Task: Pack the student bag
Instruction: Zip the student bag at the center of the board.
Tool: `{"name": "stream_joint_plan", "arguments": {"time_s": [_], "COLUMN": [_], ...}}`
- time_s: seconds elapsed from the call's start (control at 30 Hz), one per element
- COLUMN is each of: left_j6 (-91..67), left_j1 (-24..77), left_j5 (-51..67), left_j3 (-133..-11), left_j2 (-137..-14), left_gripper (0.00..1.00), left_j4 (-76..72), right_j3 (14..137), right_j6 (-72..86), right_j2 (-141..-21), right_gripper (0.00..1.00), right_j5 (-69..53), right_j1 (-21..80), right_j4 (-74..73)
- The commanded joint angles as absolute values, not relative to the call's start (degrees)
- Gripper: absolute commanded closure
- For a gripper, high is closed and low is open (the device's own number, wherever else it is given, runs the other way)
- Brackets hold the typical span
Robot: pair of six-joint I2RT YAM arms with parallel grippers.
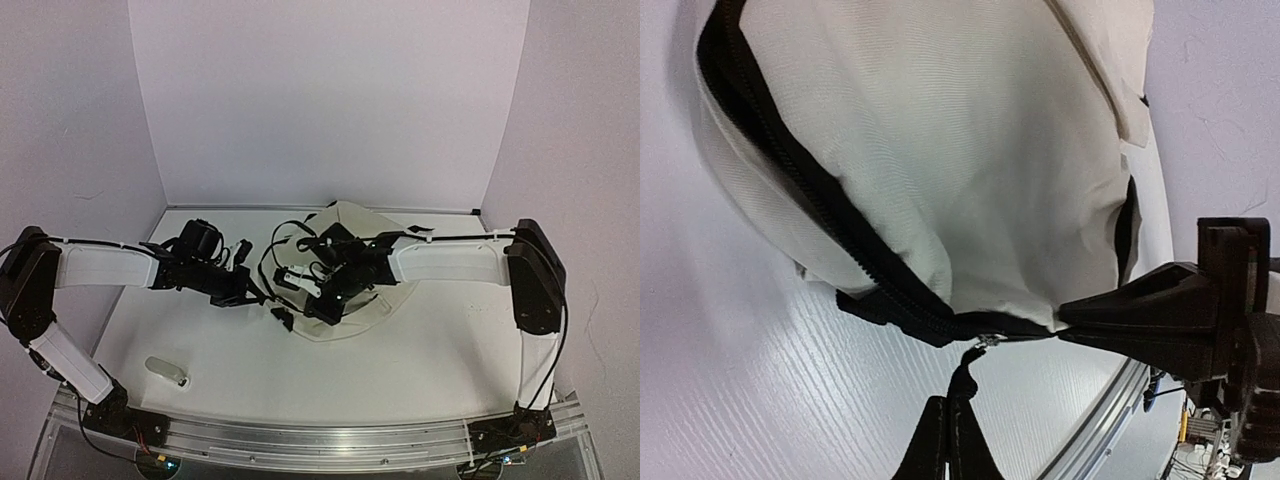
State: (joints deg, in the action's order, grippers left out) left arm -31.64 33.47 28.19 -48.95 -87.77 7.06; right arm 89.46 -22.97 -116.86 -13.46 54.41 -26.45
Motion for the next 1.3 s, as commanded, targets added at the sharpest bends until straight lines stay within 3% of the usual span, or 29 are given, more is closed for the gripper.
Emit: {"name": "stream_joint_plan", "arguments": {"time_s": [0.0, 0.4, 0.47, 0.5, 0.53, 0.6, 1.17, 1.27], "left_j6": [-32.0, -31.5, -31.6, -31.6, -31.4, -30.9, -32.6, -32.8], "left_j1": [32.3, 30.4, 30.7, 31.2, 31.7, 32.9, 34.0, 34.0], "left_j5": [22.6, 24.6, 27.6, 29.0, 29.5, 29.9, 30.6, 30.3], "left_j3": [-50.9, -52.0, -52.2, -52.4, -52.7, -53.7, -52.7, -52.7], "left_j2": [-86.0, -87.7, -88.1, -88.3, -88.6, -89.2, -87.2, -87.2], "left_gripper": [1.00, 1.00, 1.00, 1.00, 1.00, 1.00, 1.00, 1.00], "left_j4": [8.4, 7.1, 5.8, 5.1, 4.9, 5.4, 4.7, 4.7], "right_j3": [82.0, 67.8, 68.7, 70.1, 71.6, 75.4, 103.1, 103.8], "right_j6": [-25.2, -29.4, -29.0, -28.8, -28.3, -26.7, -16.8, -16.9], "right_j2": [-108.4, -97.4, -97.7, -98.0, -98.5, -99.8, -121.8, -124.0], "right_gripper": [1.00, 0.99, 0.89, 0.78, 0.58, 0.48, 0.44, 0.51], "right_j5": [-8.0, -4.3, -4.6, -5.7, -7.6, -11.7, -12.8, -11.8], "right_j1": [54.2, 47.7, 46.6, 46.5, 46.5, 46.9, 54.6, 55.0], "right_j4": [-30.0, -34.0, -34.4, -35.2, -35.9, -36.8, -35.7, -35.3]}}
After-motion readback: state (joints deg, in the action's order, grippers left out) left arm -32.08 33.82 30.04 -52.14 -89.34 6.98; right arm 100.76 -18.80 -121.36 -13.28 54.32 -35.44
